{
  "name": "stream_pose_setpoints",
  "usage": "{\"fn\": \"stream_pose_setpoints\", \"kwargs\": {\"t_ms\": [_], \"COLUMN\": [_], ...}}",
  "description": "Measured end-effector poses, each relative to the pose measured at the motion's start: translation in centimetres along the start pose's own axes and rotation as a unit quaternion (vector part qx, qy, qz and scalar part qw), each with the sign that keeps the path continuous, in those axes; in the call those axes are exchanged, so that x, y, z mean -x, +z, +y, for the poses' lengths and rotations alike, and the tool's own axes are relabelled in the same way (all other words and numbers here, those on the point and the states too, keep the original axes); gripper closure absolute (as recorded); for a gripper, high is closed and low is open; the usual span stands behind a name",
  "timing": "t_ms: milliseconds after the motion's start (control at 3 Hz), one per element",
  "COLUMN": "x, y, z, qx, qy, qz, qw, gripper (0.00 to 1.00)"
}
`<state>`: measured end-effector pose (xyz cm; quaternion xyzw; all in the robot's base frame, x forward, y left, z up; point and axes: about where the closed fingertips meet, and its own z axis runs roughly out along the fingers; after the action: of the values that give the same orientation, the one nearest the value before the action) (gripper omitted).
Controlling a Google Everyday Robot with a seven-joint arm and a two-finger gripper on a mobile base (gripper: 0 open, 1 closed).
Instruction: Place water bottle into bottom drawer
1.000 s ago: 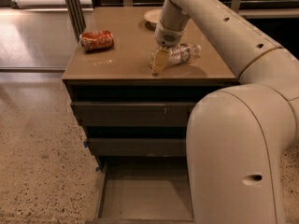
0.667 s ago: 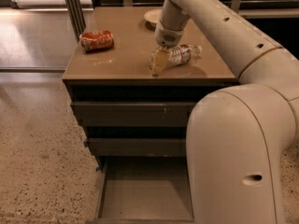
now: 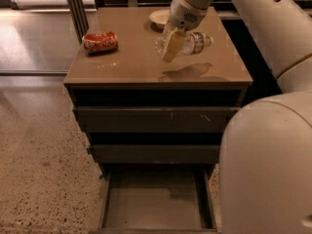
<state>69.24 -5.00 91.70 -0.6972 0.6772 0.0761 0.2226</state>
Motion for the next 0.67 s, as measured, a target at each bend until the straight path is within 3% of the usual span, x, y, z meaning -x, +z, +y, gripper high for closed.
{"fn": "stream_pose_setpoints", "kwargs": {"t_ms": [667], "x": [2.7], "y": [-8.0], "z": [8.0], "qx": [-0.039], "qy": [-0.002], "qz": [-0.085], "qw": [0.9957], "gripper": [1.00]}}
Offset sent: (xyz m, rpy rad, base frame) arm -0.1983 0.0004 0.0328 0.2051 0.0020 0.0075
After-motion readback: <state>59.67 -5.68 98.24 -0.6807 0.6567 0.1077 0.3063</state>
